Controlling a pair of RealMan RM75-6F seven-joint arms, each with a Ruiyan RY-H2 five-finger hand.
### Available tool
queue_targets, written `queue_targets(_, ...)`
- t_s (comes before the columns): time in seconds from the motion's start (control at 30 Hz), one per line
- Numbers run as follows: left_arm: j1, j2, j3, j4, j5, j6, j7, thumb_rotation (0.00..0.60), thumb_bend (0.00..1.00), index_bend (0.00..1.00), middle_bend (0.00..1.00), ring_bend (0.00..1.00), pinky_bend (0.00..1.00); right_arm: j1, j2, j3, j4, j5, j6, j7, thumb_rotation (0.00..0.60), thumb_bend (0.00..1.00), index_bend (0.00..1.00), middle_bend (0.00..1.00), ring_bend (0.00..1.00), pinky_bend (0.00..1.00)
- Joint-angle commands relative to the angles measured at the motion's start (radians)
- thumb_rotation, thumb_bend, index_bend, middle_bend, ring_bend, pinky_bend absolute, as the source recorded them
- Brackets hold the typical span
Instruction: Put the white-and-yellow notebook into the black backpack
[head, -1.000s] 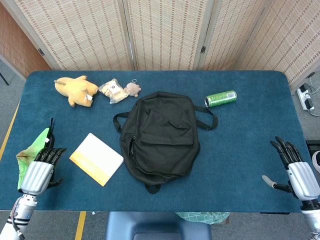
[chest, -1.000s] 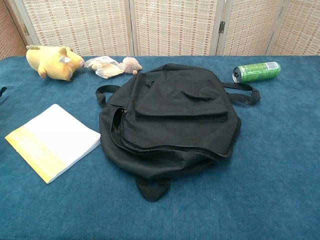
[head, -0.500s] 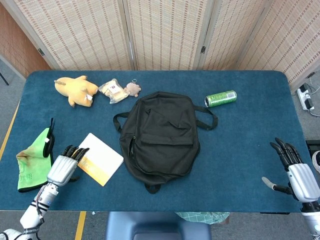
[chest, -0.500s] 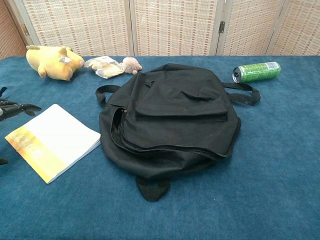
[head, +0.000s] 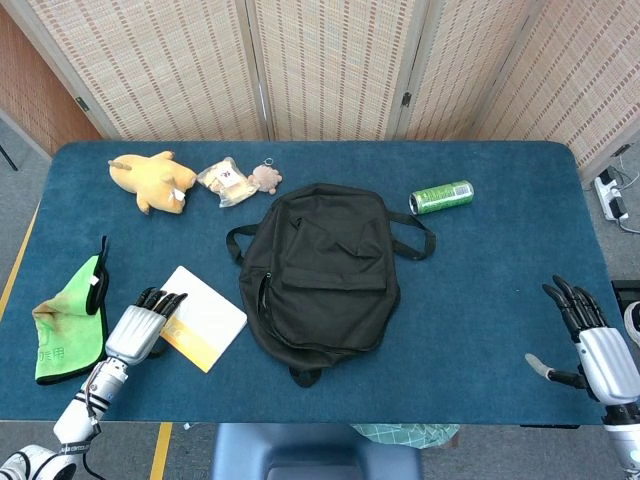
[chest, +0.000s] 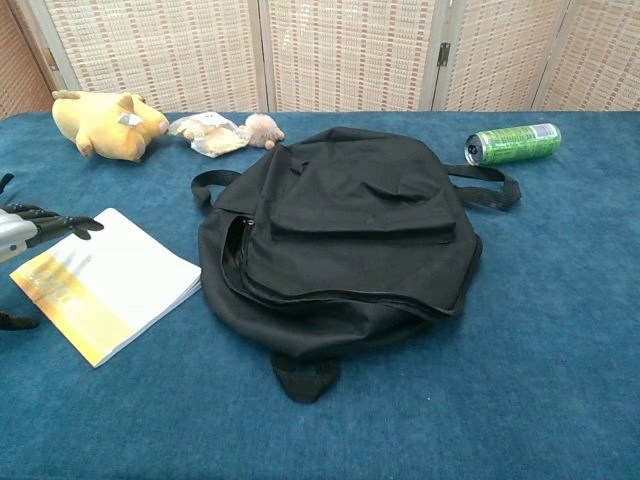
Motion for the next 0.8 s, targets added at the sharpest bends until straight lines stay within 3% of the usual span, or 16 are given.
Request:
queue_targets(0.03, -0.006, -0.006, -0.002, 0.006, -0.005, -0.005, 0.000, 0.600, 0.10, 0.13, 0.20, 0.17, 0.15, 0.000, 0.000, 0.000, 0.000, 0.000, -0.001, 0.000, 0.600, 0.23, 0.00, 0.02, 0.00, 0.00)
queue_targets(0.37, -0.031, -0.023, -0.006, 0.023, -0.033, -0.045, 0.001, 0.600, 0.10, 0.13, 0.20, 0.17, 0.15, -0.004, 0.000, -0.001, 0.000, 0.006, 0.000, 0.000, 0.600, 0.23, 0.00, 0.02, 0.00, 0.00)
queue_targets(0.8, -0.034, -0.062, 0.005, 0.078, 0.017, 0.034, -0.107, 0.600, 0.14, 0.23, 0.27, 0.22, 0.17, -0.016, 0.003, -0.002, 0.001, 0.006, 0.015, 0.002, 0.600, 0.23, 0.00, 0.02, 0.00, 0.00)
